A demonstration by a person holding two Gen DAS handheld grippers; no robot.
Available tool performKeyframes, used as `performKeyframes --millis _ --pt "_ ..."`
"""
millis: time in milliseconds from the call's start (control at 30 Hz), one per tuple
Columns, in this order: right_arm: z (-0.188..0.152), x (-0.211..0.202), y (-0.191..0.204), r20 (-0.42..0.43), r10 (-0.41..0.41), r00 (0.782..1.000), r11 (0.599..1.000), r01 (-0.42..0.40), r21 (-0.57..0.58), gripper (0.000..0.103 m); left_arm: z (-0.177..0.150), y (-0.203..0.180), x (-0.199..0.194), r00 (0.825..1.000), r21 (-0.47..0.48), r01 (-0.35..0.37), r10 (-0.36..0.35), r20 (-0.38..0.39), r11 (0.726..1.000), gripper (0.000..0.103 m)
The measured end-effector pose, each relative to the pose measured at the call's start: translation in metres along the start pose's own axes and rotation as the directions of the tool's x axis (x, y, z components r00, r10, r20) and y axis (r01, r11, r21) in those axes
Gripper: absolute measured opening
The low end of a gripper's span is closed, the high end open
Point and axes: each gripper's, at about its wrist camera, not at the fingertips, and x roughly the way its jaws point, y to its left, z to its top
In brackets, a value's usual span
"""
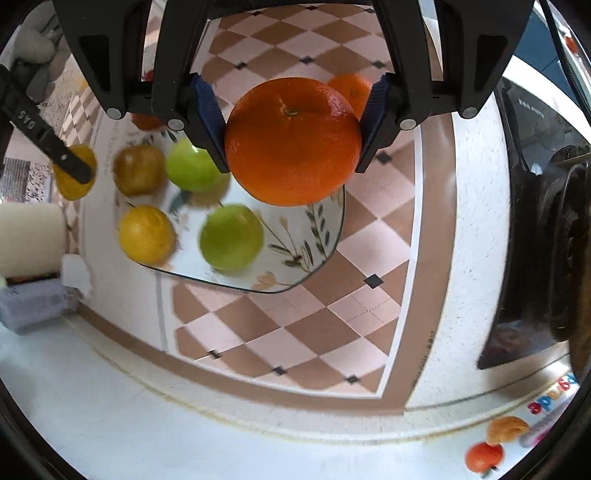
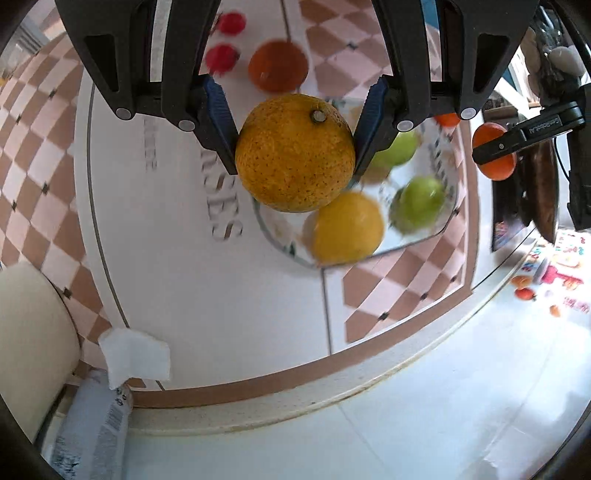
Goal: Organize fruits
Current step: 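Place the orange and lemon on the plate and release both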
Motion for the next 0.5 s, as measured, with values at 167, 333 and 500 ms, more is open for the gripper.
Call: performKeyframes --millis 167,333,500 --pt "0.023 0.026 -0.002 -0.034 -0.02 0.999 1.0 0.019 -0.021 0.062 0.018 -0.001 0.029 0.997 -0.023 -0.008 0.006 -0.083 1.0 0.062" --pt "0.03 0.046 0.0 -0.063 -0.027 0.998 0.999 0.024 -0.049 0.062 0.016 -0.002 0.053 0.986 -0.068 0.034 -0.045 -0.159 0.997 0.062" --pt "0.033 0.057 -0.008 -0.107 0.023 0.994 1.0 -0.023 0.001 0.07 0.011 -0.001 0.065 0.976 -0.093 0.051 -0.069 -0.204 0.994 0.063"
